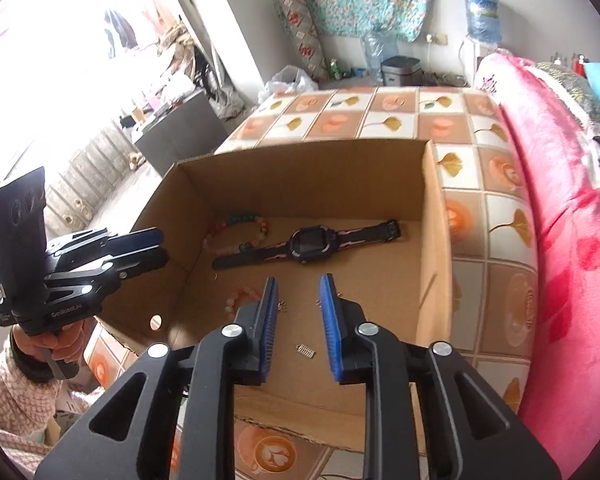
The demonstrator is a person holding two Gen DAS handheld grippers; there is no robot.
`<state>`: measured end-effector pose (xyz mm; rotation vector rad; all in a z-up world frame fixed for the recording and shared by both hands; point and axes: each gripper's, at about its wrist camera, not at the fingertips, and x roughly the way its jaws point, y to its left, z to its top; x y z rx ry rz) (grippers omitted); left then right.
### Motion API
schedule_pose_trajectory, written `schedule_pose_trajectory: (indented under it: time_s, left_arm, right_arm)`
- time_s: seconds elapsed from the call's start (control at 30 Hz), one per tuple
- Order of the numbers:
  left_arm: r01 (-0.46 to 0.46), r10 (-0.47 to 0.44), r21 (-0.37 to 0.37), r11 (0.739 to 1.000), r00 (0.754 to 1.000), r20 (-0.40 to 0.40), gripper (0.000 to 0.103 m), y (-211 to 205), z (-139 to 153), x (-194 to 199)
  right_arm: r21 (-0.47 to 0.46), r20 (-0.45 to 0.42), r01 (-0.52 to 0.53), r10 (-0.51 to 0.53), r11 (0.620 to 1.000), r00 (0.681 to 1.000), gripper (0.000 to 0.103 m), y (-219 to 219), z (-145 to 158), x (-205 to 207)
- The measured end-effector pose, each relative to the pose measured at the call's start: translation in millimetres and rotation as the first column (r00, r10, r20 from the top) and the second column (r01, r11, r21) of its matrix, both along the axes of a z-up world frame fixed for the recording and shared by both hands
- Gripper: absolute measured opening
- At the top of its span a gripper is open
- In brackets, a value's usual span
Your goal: Organize jewelry
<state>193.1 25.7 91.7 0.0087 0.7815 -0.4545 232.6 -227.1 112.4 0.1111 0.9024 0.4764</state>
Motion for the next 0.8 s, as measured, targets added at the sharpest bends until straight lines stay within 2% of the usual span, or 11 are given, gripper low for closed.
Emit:
schedule_pose_trajectory:
  time_s: [0.07,0.13,0.2,0.23,0.37,0.5,0.63,0.8]
  left_arm:
    - [-0.044,0.043,0.004,0.999,0.996,0.075,0.061,10.8,13.8,-15.4]
    - [-0.093,0.093,-0.008,0.996,0.987,0.131,0.074,24.5,25.3,-28.2]
    - [-0.148,0.151,-0.035,0.988,0.978,0.142,0.082,39.4,27.5,-35.9]
    - [-0.168,0.174,-0.057,0.984,0.978,0.117,0.084,46.2,23.4,-36.5]
    - [-0.234,0.222,-0.140,0.962,0.970,-0.097,0.084,63.8,-11.0,-27.3]
    - [-0.209,0.149,-0.258,0.943,0.961,-0.233,0.084,61.3,-43.5,-25.9]
    - [-0.229,0.177,-0.239,0.943,0.959,-0.222,0.084,57.0,-47.1,-31.5]
    - [-0.239,0.179,-0.252,0.938,0.955,-0.238,0.084,63.6,-46.9,-39.2]
  right_arm:
    - [0.006,0.058,0.084,-0.084,0.996,0.995,0.040,-23.2,11.6,-9.0]
    - [0.007,0.088,0.178,-0.178,0.984,0.980,0.048,-48.4,14.9,-15.6]
    - [0.032,0.048,0.243,-0.245,0.969,0.968,0.050,-70.6,7.8,-15.6]
    - [0.056,0.006,0.261,-0.261,0.964,0.965,0.050,-78.9,-0.1,-14.8]
    - [0.108,-0.169,0.272,-0.252,0.956,0.953,0.050,-89.5,-35.8,-6.0]
    - [0.251,-0.295,0.201,-0.123,0.947,0.947,0.053,-79.7,-58.5,-8.2]
    - [0.192,-0.279,0.188,-0.130,0.963,0.951,0.054,-65.0,-52.5,-19.4]
    - [0.209,-0.285,0.198,-0.134,0.958,0.949,0.054,-60.9,-51.7,-36.2]
